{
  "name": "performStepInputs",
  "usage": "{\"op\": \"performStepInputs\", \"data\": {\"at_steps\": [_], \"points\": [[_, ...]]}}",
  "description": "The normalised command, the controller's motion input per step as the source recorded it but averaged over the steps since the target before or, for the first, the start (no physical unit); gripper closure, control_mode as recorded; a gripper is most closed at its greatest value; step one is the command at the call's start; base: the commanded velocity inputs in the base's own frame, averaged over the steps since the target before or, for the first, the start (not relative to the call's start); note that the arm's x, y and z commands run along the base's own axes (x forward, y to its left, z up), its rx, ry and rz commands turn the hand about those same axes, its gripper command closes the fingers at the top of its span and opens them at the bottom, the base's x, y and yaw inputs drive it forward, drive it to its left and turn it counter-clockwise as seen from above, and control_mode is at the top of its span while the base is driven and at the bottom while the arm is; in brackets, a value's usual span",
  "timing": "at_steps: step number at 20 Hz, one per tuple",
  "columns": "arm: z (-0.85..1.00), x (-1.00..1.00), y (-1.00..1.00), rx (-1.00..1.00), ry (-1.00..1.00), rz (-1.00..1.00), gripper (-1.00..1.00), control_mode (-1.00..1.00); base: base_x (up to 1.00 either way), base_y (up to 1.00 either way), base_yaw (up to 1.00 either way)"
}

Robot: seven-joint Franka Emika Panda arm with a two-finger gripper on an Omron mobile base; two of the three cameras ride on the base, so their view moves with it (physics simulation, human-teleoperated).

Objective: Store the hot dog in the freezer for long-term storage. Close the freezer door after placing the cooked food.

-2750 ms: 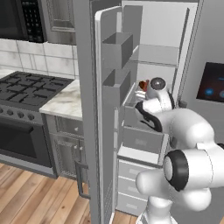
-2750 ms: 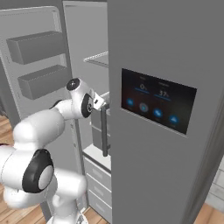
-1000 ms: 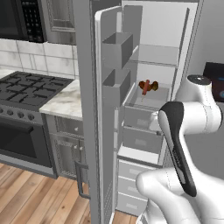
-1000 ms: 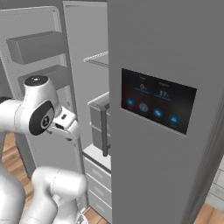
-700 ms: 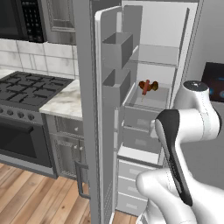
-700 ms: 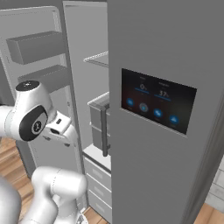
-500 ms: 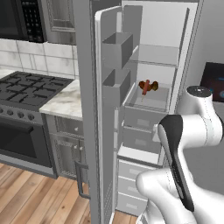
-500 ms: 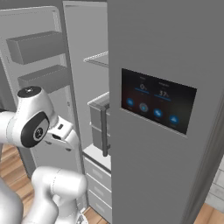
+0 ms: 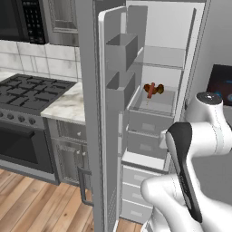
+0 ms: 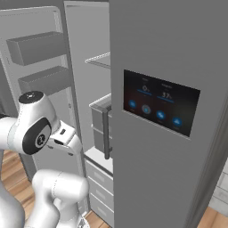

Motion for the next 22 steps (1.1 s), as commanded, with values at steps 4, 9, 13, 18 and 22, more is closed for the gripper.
{"op": "performStepInputs", "data": {"at_steps": [4, 9, 13, 18, 22], "points": [[0.00, 0.00, 0.00, 0.00, 0.00, 0.00, -1.00, -1.00, 0.00, 0.00, 0.00], [0.00, -0.07, 0.00, 0.00, -0.02, 0.00, -1.00, 1.00, -0.16, -0.02, -0.03], [0.00, 0.00, 0.00, 0.00, 0.00, 0.00, -1.00, 1.00, -0.39, 0.16, -0.21], [0.00, 0.00, 0.00, 0.00, 0.00, 0.00, -1.00, 1.00, -0.52, 0.30, -0.32], [0.00, 0.00, 0.00, 0.00, 0.00, 0.00, -1.00, 1.00, -0.56, 0.34, -0.34]]}}
